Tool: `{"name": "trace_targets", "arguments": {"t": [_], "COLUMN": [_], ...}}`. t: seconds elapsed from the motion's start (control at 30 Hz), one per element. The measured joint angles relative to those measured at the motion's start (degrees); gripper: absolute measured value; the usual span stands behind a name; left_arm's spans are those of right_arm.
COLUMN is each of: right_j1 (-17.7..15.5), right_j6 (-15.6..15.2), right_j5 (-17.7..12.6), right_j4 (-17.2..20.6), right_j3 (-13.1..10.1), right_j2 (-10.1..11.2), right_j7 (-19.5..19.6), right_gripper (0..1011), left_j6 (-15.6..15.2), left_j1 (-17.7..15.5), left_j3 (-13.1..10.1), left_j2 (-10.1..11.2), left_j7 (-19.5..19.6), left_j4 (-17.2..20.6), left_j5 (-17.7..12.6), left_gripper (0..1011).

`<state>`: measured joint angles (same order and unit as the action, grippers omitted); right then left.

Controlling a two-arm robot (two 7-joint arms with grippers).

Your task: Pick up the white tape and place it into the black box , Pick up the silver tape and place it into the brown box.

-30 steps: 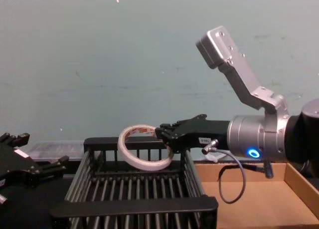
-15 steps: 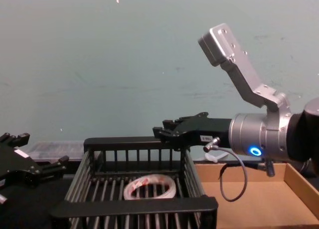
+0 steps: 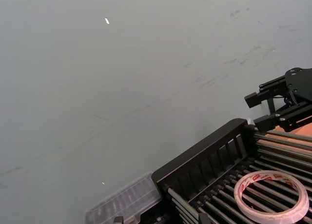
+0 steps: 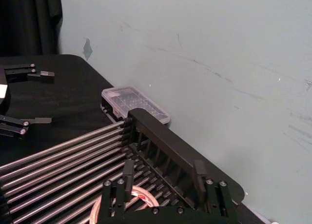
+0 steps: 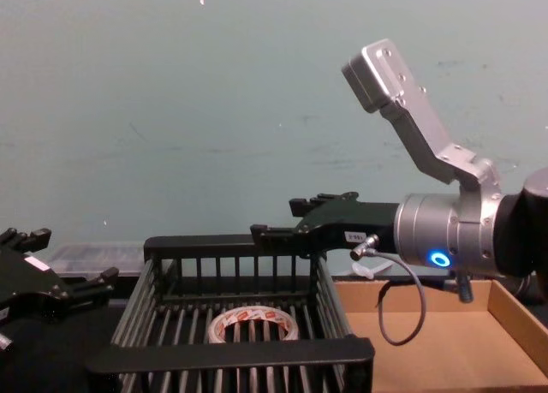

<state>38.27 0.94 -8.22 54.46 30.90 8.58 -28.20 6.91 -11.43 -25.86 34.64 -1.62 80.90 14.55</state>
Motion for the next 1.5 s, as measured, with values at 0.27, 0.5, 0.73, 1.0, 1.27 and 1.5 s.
{"name": "trace_targets", "arguments": {"t": [0.27, 0.5, 0.73, 1.0, 1.27, 1.5], "right_j1": [0.0, 0.0, -1.6, -5.9, -12.4, -19.0], "right_j6": [0.0, 0.0, -1.2, -4.2, -7.4, -9.8], "right_j5": [-0.1, -0.1, -0.6, -2.5, -5.7, -8.2], "right_j4": [0.1, 0.1, 3.6, 11.4, 21.3, 29.9], "right_j3": [0.0, 0.0, -0.6, -2.2, -4.9, -7.2], "right_j2": [0.0, 0.0, 1.8, 5.5, 10.5, 15.1], "right_j7": [0.0, 0.0, -0.9, -1.4, -0.6, 0.8], "right_gripper": [959, 1003, 1002, 1002, 1002, 1002], "left_j6": [0.0, 0.0, 0.0, 0.0, 0.0, 0.0], "left_j1": [0.0, 0.0, 0.0, 0.0, 0.0, 0.0], "left_j3": [0.0, 0.0, 0.0, 0.0, 0.0, 0.0], "left_j2": [0.0, 0.0, 0.0, 0.0, 0.0, 0.0], "left_j7": [0.0, 0.0, 0.0, 0.0, 0.0, 0.0], "left_j4": [0.0, 0.0, 0.0, 0.0, 0.0, 0.0], "left_j5": [0.0, 0.0, 0.0, 0.0, 0.0, 0.0], "left_gripper": [1001, 1001, 1001, 1001, 1001, 1001]}}
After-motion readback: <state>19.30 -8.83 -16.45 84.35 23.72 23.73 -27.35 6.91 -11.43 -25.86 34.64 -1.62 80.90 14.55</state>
